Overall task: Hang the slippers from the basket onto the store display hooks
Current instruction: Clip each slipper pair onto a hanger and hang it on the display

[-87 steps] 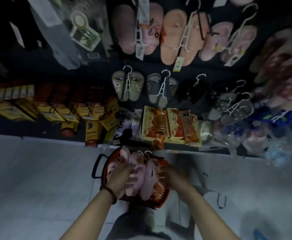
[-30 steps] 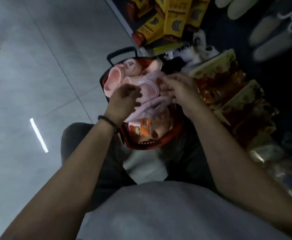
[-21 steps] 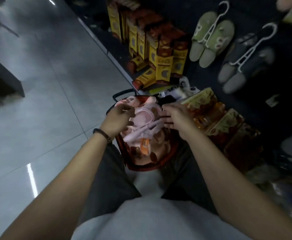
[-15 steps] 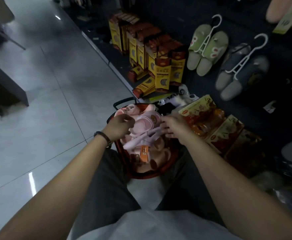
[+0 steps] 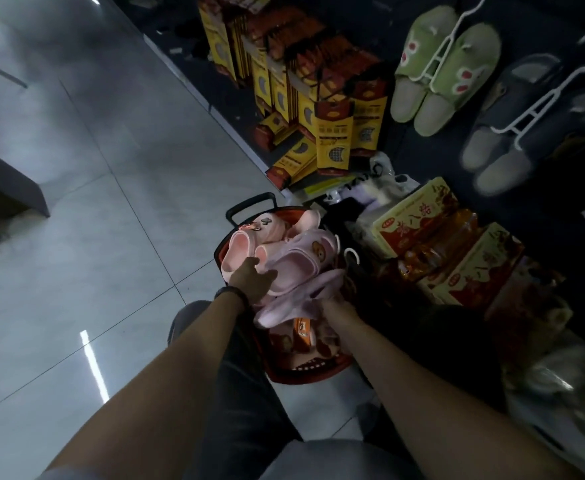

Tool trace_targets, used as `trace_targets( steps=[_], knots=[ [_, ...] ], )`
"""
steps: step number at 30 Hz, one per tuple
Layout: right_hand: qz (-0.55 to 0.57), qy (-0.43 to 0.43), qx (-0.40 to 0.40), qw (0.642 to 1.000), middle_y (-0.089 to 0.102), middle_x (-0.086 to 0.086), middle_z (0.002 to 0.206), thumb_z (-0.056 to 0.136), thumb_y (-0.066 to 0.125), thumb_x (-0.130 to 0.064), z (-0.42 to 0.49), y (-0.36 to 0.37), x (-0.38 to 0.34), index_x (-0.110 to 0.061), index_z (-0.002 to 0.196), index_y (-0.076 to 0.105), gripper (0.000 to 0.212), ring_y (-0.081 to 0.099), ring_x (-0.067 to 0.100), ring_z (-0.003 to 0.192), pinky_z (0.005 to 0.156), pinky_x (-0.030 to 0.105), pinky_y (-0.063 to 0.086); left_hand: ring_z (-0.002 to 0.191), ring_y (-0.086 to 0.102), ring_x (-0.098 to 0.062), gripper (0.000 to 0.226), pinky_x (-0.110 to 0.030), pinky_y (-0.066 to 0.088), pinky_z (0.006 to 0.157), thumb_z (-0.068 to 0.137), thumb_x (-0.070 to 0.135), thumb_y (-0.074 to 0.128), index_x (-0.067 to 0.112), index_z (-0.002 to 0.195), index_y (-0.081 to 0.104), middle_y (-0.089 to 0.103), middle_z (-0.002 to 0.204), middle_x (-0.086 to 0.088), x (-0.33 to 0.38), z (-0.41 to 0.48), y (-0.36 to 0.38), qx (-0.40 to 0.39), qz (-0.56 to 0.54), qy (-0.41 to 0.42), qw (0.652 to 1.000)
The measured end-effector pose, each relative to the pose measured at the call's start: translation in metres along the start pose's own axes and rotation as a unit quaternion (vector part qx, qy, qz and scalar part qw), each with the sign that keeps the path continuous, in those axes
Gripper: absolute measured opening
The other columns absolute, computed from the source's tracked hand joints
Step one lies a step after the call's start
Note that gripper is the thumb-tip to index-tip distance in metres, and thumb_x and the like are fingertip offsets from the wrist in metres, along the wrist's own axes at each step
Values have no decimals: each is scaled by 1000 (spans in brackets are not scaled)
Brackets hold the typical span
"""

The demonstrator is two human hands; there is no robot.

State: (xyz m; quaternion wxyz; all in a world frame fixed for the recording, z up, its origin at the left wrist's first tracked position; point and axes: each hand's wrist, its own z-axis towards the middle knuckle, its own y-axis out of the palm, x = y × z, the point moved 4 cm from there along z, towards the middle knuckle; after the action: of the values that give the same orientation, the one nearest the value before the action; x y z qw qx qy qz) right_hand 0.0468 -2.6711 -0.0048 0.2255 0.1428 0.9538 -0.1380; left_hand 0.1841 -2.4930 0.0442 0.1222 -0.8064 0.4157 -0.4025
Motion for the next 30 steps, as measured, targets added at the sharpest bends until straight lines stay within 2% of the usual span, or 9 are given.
trace_targets(
  steps=[4,8,10,12,14,17,21,25,30],
  knots=[
    [18,-15,-14,1000,71,12,121,87,77,-43,1,5,-4,-17,137,56,60,72,27,97,62,34,62,123,57,-41,71,-50,49,104,87,58,60,19,146,49,56,141,-17,-10,19,14,67,99,-34,992],
    [103,-1,-51,993,77,6,86,73,86,-40,9,14,11,-18,126,66,61,71,19,61,49,27,51,128,45,-47,55,-52,41,105,95,54,58,28,143,52,47,142,-20,-8,16,24,108,167,-33,979],
    [114,-29,-37,992,78,4,90,66,90,-40,13,17,11,-18,122,70,64,75,18,69,55,29,55,128,45,-47,49,-51,42,105,96,49,59,28,141,55,48,141,-22,-10,17,24,123,123,-35,984],
    [118,-72,-26,990,79,4,109,56,91,-38,17,20,7,-21,128,69,77,78,18,94,77,36,64,124,53,-44,46,-44,44,102,99,40,60,20,140,56,56,137,-22,-7,14,23,110,60,-11,992],
    [127,-98,-25,987,79,0,113,54,92,-37,13,24,3,-24,125,71,75,77,14,100,89,39,63,119,60,-40,41,-40,47,100,102,32,56,10,137,55,63,133,-20,-5,7,19,99,0,1,995],
    [135,-131,-1,982,81,-4,105,56,96,-46,1,23,-3,-22,112,76,65,77,11,95,86,38,63,124,55,-40,37,-43,46,102,107,25,45,6,139,53,55,140,-20,-7,-11,12,95,-45,-16,994],
    [155,-155,16,976,79,-1,106,63,93,-54,-20,22,-13,-23,109,73,60,77,15,94,80,38,63,112,60,-37,40,-38,44,86,107,37,48,8,133,53,62,129,-18,-14,-33,4,144,-146,17,979],
    [183,-129,31,974,76,-6,119,39,93,-80,-8,19,-12,-32,135,62,111,74,19,108,96,46,61,112,62,-34,47,-52,52,99,92,63,51,27,122,57,65,126,-11,-14,-55,4,143,-291,33,945],
    [170,-165,116,964,67,2,138,40,86,-82,-40,1,-41,-29,143,60,119,64,31,127,111,52,49,111,69,-34,57,-59,60,89,85,65,61,28,128,59,69,125,-9,-15,-77,5,163,-470,37,867]
  ],
)
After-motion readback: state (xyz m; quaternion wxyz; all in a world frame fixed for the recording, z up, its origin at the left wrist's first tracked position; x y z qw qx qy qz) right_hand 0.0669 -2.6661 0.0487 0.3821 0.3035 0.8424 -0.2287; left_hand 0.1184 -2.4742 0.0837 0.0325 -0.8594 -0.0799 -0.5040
